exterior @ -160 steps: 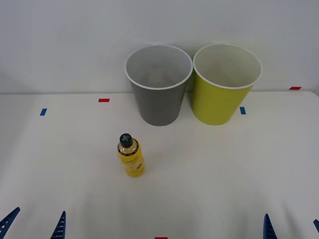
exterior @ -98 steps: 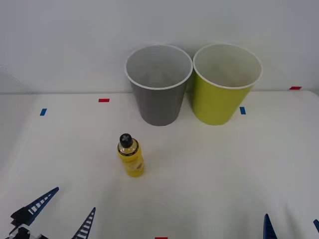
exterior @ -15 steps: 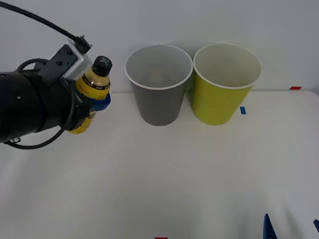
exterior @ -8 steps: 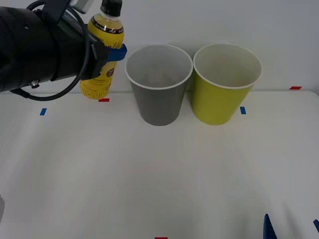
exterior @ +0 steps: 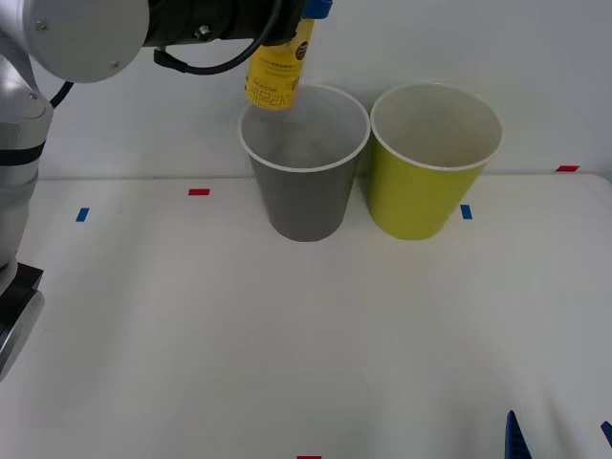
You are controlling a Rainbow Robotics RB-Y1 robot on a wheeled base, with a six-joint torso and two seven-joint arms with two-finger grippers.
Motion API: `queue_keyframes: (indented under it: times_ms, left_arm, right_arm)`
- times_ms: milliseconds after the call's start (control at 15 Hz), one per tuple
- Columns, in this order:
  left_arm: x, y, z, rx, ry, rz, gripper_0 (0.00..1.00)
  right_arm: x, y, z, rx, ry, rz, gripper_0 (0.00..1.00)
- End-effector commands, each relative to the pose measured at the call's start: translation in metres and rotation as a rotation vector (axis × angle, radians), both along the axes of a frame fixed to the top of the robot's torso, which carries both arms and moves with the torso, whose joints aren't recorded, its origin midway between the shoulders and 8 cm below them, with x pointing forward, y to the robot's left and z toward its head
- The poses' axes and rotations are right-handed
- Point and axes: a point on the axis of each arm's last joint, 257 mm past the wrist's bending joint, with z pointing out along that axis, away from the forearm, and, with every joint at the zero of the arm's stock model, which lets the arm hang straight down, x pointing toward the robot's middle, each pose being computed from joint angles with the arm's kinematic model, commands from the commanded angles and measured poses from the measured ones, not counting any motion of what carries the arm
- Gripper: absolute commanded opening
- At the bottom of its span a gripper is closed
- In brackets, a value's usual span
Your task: Put cans in the gray bin and PET bottles in the light green bin.
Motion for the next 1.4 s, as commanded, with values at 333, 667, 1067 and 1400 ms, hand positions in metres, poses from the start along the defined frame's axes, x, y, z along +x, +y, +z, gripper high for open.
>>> queue_keyframes:
  times_ms: [333,667,1067,1400]
  left_arm:
    - [0.034,-0.097,0.004,-0.132,0.011,-0.133,0.0]
    - [0.044,-0.148,-0.006,-0.197,-0.006,-0.188,0.0]
    - [0.044,-0.189,-0.03,-0.275,-0.033,-0.241,0.0]
    - [0.04,-0.206,-0.039,-0.297,-0.042,-0.26,0.0]
  right_arm:
    - [0.0,0.0,0.0,0.0,0.0,0.0,1.0]
    - [0.0,0.0,0.0,0.0,0.0,0.0,1.0]
    - [0.0,0.0,0.0,0.0,0.0,0.0,1.0]
    - [0.0,0.0,0.0,0.0,0.0,0.0,1.0]
